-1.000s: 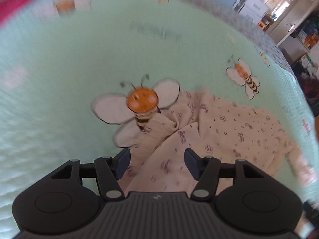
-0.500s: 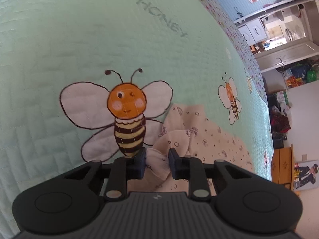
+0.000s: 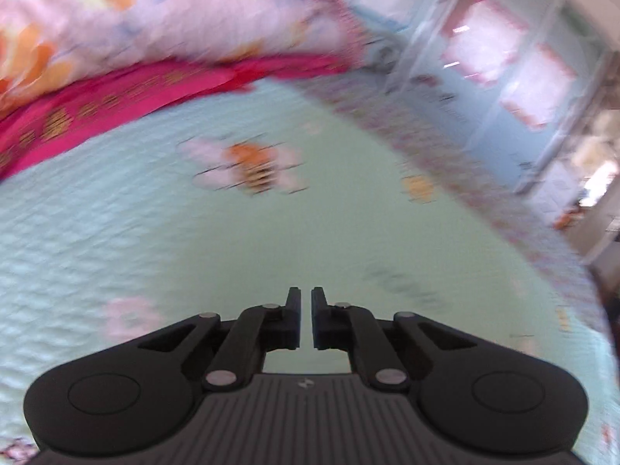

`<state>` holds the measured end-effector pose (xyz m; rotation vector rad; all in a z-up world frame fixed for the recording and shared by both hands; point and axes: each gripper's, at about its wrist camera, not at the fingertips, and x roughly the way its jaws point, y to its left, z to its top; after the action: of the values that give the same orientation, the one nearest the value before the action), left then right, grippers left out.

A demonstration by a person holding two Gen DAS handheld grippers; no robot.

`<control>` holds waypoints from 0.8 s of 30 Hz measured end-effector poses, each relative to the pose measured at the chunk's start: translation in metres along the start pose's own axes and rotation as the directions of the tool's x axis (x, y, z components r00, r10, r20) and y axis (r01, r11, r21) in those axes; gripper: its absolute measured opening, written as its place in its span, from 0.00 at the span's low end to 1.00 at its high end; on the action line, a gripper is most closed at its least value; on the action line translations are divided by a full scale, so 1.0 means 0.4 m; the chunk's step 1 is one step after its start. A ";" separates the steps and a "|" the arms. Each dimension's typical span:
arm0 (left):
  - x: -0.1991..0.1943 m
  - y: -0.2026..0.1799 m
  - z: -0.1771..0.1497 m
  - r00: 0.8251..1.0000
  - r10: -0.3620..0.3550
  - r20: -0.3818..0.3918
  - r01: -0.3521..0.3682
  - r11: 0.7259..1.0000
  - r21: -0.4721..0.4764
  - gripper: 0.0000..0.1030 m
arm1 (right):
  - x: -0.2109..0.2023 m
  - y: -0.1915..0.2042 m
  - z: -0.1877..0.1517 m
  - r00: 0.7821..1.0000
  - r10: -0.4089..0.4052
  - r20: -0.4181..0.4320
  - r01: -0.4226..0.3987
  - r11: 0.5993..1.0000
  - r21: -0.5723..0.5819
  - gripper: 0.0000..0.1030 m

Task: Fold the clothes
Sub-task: 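Grasp the garment body with the left gripper and lift it, then carry the held garment with the left gripper, then open it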

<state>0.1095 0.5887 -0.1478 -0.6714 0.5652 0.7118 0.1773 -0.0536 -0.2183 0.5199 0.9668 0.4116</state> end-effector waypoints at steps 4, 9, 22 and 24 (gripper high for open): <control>-0.046 0.070 -0.094 0.995 -0.002 -0.098 0.005 0.999 0.032 0.09 | -0.010 0.005 0.000 1.000 0.008 0.007 -0.008 1.000 -0.003 0.41; -0.195 0.171 -0.279 0.966 -0.080 -0.246 0.093 0.995 0.045 0.18 | -0.030 0.029 -0.003 1.000 0.025 0.013 -0.025 0.999 -0.037 0.42; -0.359 0.282 -0.503 0.908 -0.325 -0.264 0.210 0.899 -0.384 0.29 | -0.108 0.126 -0.055 0.992 0.124 0.015 -0.122 0.990 -0.075 0.42; -0.366 0.291 -0.509 0.911 -0.334 -0.243 0.204 0.876 -0.437 0.30 | -0.141 0.124 -0.053 0.991 0.126 0.035 -0.123 0.990 -0.076 0.42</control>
<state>-0.1171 0.4503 -0.2249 -1.2436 0.6006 0.4564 0.1256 -0.0394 -0.1616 0.5214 0.8802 0.5446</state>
